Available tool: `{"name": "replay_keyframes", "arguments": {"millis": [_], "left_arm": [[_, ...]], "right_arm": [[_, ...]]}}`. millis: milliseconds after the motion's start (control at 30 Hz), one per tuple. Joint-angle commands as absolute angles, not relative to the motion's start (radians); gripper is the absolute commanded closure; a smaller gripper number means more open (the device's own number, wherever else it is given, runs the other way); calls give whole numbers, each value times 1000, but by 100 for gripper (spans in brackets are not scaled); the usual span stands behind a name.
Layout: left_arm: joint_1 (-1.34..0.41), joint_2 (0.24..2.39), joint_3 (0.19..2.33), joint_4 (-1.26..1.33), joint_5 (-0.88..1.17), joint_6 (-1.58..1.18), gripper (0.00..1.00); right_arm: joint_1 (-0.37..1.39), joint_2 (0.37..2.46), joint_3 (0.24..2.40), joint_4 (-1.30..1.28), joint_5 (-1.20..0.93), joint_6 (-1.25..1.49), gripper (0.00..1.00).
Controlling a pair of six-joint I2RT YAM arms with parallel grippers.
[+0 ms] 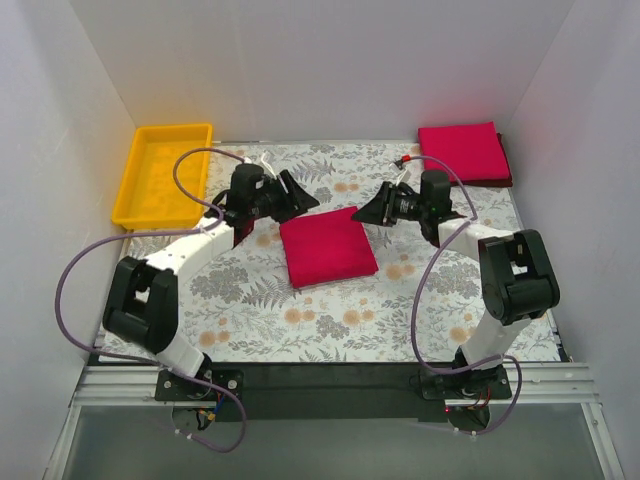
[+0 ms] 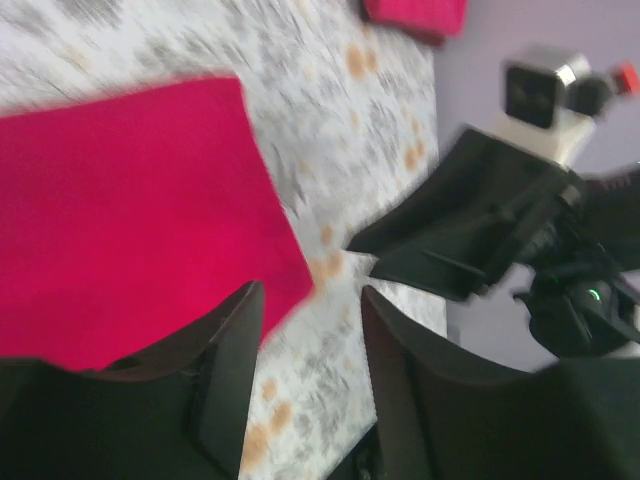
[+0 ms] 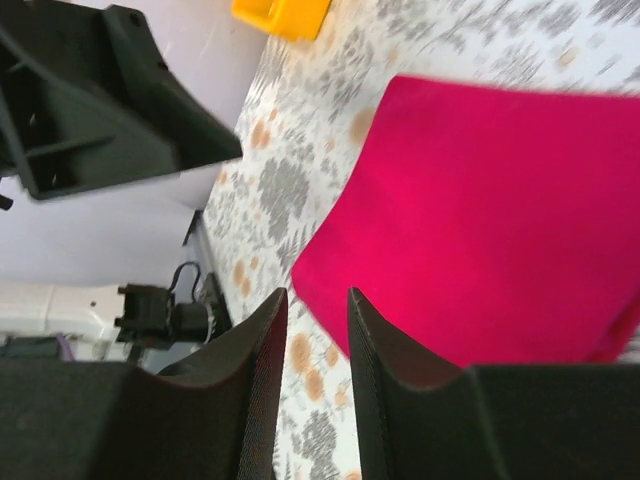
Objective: Fold and stack the t-shirts
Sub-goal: Fold the tshirt
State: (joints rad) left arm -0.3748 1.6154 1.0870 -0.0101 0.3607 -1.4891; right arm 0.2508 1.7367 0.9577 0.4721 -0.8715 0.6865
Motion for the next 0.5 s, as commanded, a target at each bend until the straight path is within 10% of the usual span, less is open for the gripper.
{"name": "replay_keyframes", "arguments": {"millis": [0,167,467], "left_arm": [[-478,1539,976,-55,353,-1554,60],[-518,1580,830,69,347,-1630,89],[-470,1746,624,147,308,-1674,100]], "right_arm": [[305,1712,841,687,-908,839,64],[382,1807,795,809,-870,859,68],[328,2144,669,1172,-908,1025,80]]}}
